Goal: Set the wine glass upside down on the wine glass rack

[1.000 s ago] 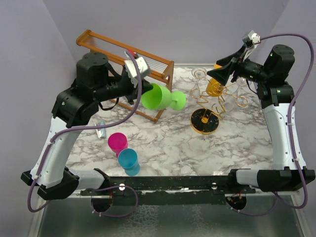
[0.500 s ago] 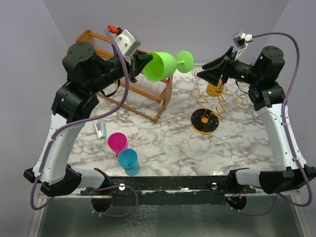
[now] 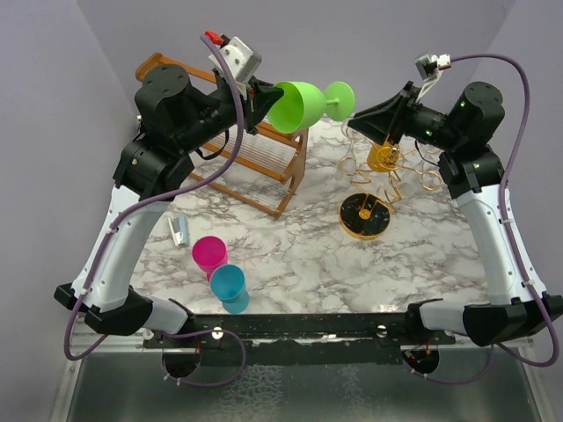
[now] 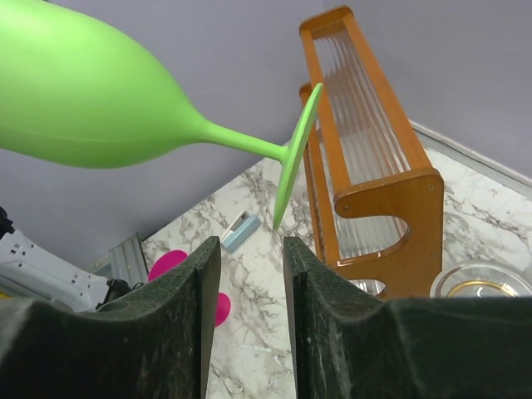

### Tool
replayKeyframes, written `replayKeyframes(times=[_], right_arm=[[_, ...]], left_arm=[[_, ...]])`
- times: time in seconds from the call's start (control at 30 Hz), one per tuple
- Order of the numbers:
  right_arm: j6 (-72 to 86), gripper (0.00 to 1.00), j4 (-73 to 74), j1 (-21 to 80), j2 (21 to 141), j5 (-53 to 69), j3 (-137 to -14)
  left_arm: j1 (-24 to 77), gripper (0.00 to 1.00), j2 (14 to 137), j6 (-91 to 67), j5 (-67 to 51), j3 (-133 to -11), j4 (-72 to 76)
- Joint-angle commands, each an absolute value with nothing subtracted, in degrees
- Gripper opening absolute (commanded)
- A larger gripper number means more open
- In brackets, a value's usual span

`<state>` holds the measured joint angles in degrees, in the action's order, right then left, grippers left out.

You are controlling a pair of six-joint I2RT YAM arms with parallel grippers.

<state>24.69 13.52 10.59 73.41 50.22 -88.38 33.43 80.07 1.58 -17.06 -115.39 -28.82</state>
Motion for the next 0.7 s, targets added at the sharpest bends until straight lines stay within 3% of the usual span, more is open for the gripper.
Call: replayKeyframes(times=[0.0,0.67], right_arm=[[26.65,0.35,12.39,11.07,73.73,45.29,-89.38],[29.37,0.25,10.09,11.14,75.65,43.97,-91.02]], left_arm=[[33.31,0.00,79.37,0.09,-16.50,-115.85,-25.57],[33.35,0.00,79.16,-1.68,-20.14,-113.51,-24.48]])
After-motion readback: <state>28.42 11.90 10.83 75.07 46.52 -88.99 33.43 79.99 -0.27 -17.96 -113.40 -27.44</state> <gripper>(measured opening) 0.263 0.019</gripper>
